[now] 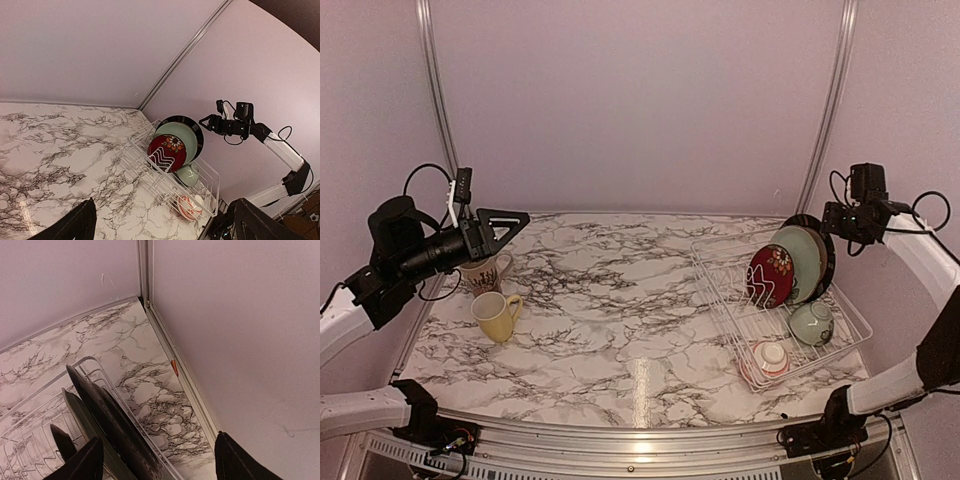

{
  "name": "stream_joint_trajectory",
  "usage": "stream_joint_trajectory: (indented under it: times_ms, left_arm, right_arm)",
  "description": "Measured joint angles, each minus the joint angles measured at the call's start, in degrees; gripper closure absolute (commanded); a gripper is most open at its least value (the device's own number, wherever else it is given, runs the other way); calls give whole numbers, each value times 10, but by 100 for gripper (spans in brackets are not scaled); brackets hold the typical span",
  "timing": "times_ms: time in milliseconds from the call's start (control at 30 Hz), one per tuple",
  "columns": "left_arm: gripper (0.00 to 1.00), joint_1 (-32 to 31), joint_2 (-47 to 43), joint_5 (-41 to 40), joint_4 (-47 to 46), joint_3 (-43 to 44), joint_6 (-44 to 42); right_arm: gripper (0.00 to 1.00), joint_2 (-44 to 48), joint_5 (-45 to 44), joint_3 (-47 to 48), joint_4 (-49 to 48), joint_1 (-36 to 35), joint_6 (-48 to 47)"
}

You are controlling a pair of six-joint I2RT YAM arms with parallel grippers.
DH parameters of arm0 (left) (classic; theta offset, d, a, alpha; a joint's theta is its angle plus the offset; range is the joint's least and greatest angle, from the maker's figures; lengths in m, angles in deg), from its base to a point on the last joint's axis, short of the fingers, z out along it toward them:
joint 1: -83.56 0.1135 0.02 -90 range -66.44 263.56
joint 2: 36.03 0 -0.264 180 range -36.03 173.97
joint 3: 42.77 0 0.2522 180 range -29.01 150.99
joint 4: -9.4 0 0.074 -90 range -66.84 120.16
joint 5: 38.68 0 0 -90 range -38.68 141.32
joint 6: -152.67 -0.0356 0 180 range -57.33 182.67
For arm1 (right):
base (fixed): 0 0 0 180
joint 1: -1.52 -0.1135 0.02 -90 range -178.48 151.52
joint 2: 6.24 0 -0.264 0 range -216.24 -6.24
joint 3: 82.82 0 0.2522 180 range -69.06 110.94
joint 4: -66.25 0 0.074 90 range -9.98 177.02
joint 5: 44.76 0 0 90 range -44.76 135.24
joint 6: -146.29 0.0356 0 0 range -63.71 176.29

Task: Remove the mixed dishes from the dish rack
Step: Grab the plate from the dish rack.

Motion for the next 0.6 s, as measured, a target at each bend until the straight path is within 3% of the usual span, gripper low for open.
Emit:
stream_joint_trajectory:
  times_ms: [133, 300, 533, 600]
  left_arm:
    - [1, -5, -2, 4, -19, -14, 24]
    - [1, -6, -15, 5, -10, -14, 26]
    - [1, -6, -33, 3, 30, -5, 7]
    - [1, -6, -37, 0, 37, -5, 4]
  right_arm:
    - [31, -58, 37, 64, -4, 15, -41]
    - [42, -120, 134, 112, -9, 65, -79]
    - [42, -144, 224, 127, -6, 75, -113]
    - [55, -138, 230, 127, -5, 75, -119]
